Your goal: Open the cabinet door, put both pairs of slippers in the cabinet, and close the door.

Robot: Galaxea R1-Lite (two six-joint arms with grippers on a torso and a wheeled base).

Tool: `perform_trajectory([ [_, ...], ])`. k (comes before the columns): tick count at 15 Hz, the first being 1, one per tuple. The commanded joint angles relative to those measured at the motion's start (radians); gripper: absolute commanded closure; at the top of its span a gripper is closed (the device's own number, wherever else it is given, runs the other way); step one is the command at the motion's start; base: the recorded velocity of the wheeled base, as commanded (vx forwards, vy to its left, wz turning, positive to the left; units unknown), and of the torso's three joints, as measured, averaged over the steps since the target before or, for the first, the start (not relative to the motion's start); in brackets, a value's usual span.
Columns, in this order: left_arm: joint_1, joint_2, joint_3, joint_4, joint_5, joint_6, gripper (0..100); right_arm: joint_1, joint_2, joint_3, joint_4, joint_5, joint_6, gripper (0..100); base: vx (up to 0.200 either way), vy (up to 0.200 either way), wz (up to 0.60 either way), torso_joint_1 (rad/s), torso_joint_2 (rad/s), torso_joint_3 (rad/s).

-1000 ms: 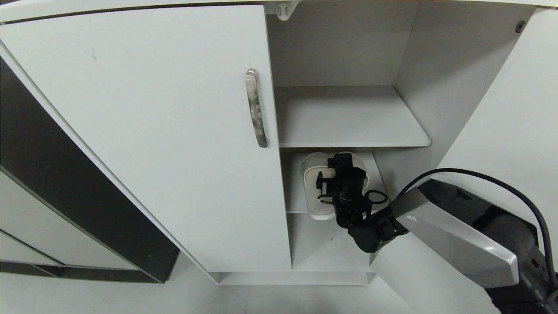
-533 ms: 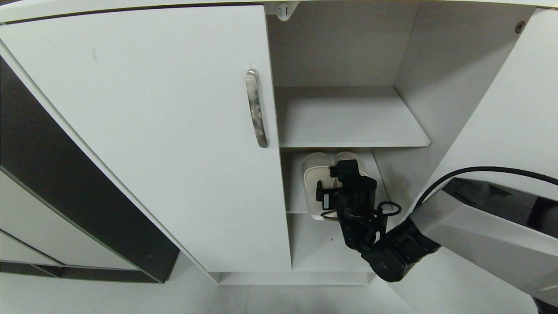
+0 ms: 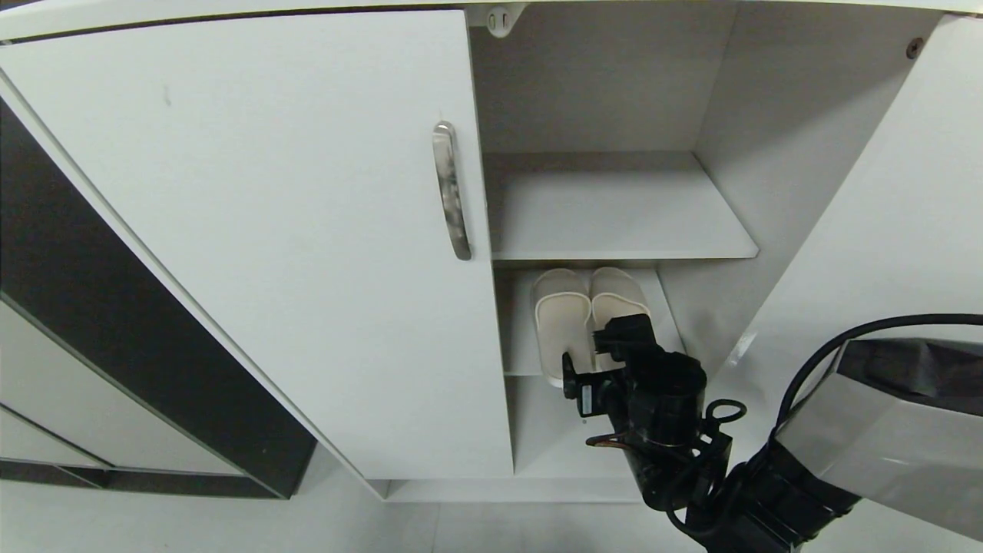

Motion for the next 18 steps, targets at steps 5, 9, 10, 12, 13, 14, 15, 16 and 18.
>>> perform_trajectory([
  [5, 0.0, 0.002, 0.0, 0.0, 0.0, -0.001, 100, 0.003, -0.006, 0.008, 0.0, 0.001, -0.001, 0, -0.2, 0.0, 0.0, -0.001, 0.0, 0.004],
  [9, 0.0, 0.002, 0.0, 0.0, 0.0, 0.0, 100, 0.001, -0.008, 0.009, -0.002, 0.001, -0.002, 0, -0.1, 0.0, 0.0, 0.001, 0.0, -0.001],
  [10, 0.0, 0.002, 0.0, 0.0, 0.0, -0.001, 100, 0.001, -0.008, 0.009, -0.002, 0.001, -0.002, 0, 0.0, 0.0, 0.0, 0.0, 0.0, 0.0],
  [12, 0.0, 0.002, 0.0, 0.0, 0.0, -0.001, 100, 0.001, -0.008, 0.011, -0.002, -0.001, -0.002, 0, 0.0, 0.0, 0.0, 0.0, 0.0, 0.0],
  [13, 0.0, 0.002, 0.0, 0.0, 0.0, -0.001, 100, 0.001, -0.008, 0.012, -0.002, -0.001, -0.002, 0, 0.0, 0.0, 0.0, 0.0, 0.0, 0.0],
  [14, 0.0, 0.002, 0.0, 0.0, 0.0, -0.001, 100, 0.001, -0.008, 0.012, -0.002, -0.001, -0.002, 0, 0.0, 0.0, 0.0, 0.0, 0.0, 0.0],
  [15, 0.0, 0.002, 0.0, 0.0, 0.0, -0.001, 100, 0.001, -0.008, 0.014, -0.003, -0.001, -0.008, 0, 0.0, 0.0, 0.0, 0.0, 0.0, 0.0],
  [16, 0.0, 0.002, 0.0, 0.0, 0.0, -0.001, 100, 0.001, -0.008, 0.014, -0.003, -0.001, -0.011, 0, 0.0, 0.0, 0.0, 0.0, 0.0, 0.0],
  [18, 0.0, 0.002, 0.0, 0.0, 0.0, -0.001, 100, 0.001, -0.008, 0.017, -0.005, -0.001, -0.015, 0, 0.0, 0.0, 0.0, 0.0, 0.0, 0.0],
])
